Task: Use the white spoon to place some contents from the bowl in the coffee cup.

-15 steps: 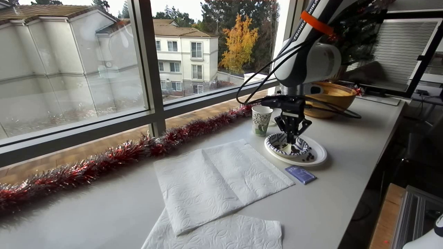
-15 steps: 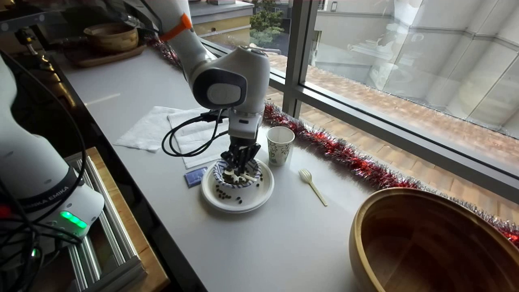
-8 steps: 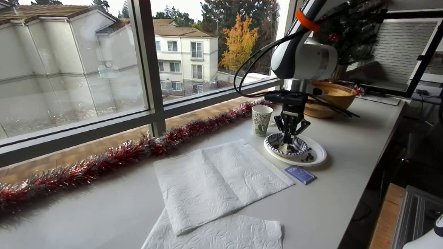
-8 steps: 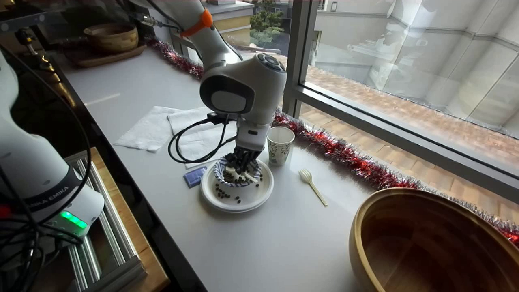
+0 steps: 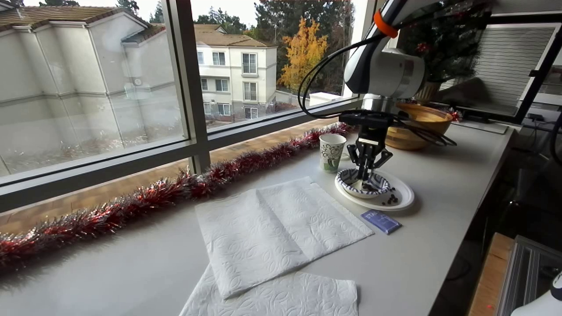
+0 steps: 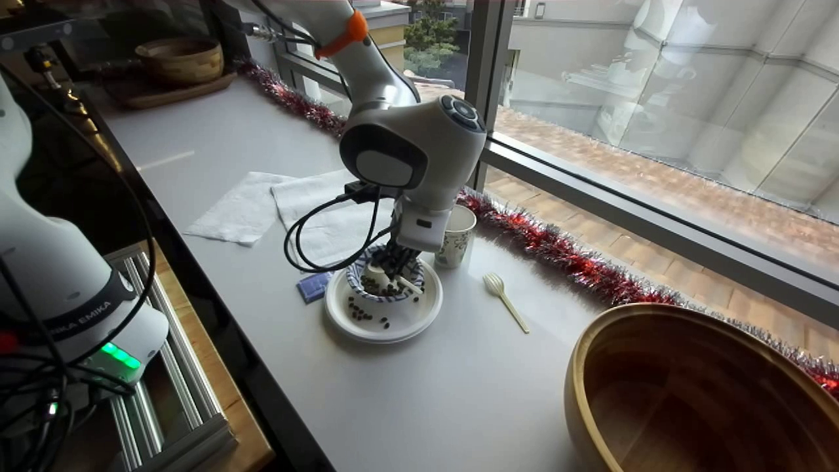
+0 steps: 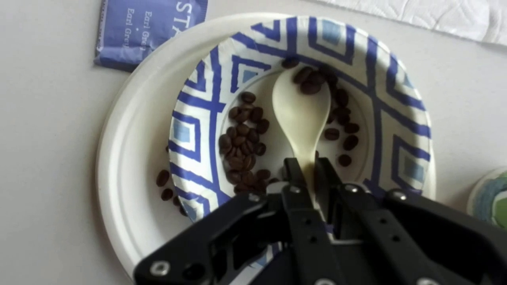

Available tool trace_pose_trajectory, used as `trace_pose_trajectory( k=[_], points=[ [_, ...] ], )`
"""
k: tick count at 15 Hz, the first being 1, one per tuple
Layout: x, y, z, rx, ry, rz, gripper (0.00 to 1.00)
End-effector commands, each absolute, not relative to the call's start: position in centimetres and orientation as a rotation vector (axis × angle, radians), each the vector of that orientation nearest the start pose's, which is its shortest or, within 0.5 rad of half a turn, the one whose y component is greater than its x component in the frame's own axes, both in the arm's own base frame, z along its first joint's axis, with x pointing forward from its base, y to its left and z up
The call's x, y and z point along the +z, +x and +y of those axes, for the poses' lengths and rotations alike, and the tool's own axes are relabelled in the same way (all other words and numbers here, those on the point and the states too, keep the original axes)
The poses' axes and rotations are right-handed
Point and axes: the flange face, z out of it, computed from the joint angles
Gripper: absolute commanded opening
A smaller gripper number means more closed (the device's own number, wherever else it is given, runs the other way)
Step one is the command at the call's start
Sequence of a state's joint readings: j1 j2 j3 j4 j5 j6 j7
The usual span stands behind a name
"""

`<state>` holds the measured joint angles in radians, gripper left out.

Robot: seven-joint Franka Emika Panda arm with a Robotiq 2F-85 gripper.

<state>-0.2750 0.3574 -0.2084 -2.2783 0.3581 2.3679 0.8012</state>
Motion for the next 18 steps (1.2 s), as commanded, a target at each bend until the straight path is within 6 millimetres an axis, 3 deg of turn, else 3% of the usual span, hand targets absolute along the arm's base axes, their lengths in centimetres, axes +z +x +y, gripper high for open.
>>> trace_pose_trajectory(
  k=[1,8,14,18],
  points=[
    [18.5,45.0,-24.5,0.415,-2.116,2.064,0.03],
    [20.3,43.9,-24.9,0.409,-2.180,1.972,0.03],
    [25.9,41.8,-27.0,0.439,-2.088,1.970,0.03],
    [30.0,42.2,-27.9,0.410,-1.892,2.026,0.03]
  ],
)
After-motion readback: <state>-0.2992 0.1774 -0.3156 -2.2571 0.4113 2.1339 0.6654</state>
